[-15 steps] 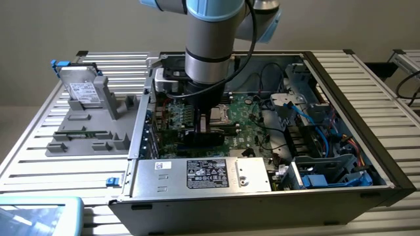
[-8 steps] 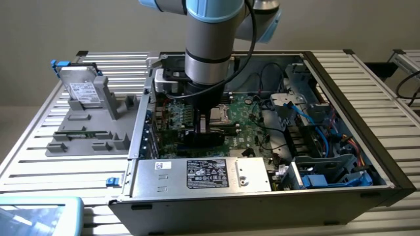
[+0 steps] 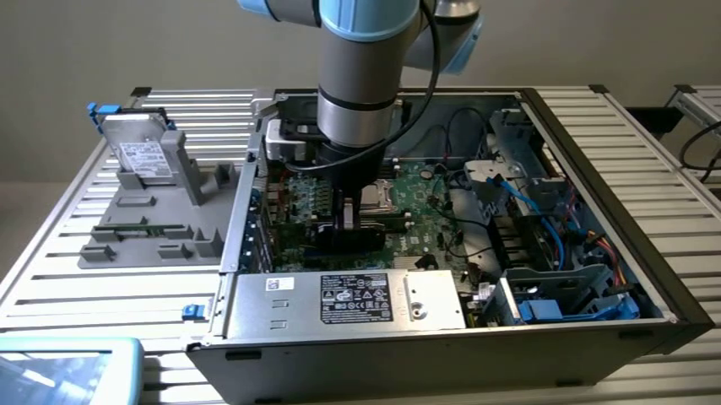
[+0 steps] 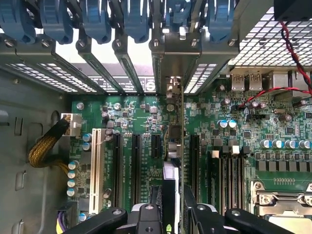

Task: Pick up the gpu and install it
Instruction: 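Insert the gpu into the slot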

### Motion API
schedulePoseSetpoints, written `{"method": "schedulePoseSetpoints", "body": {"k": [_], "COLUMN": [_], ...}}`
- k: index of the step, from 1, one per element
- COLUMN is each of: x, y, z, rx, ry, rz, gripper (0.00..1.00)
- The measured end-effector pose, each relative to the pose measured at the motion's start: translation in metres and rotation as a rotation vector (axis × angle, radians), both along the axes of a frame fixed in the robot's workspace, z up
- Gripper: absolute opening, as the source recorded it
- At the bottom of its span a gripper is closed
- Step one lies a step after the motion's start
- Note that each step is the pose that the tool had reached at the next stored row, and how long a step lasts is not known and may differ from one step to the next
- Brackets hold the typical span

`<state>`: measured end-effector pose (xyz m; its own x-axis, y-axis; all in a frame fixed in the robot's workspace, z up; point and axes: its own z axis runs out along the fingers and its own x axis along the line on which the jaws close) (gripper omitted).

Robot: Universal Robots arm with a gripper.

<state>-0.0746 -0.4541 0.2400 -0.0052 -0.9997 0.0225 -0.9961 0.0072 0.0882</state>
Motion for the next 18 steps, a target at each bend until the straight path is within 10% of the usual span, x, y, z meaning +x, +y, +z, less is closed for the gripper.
{"method": "schedulePoseSetpoints", "body": {"k": [9,14,18], "x": [0.000,0.000,0.000], "y": [0.0000,0.0000,0.0015], "z": [0.0001,0.0017,0.0180], "rx": [0.0000,-0.0005,-0.0041], "ry": [0.0005,-0.0020,-0.0036], "rz": [0.000,0.000,0.000], "gripper": [0.29,0.48,0.48]}}
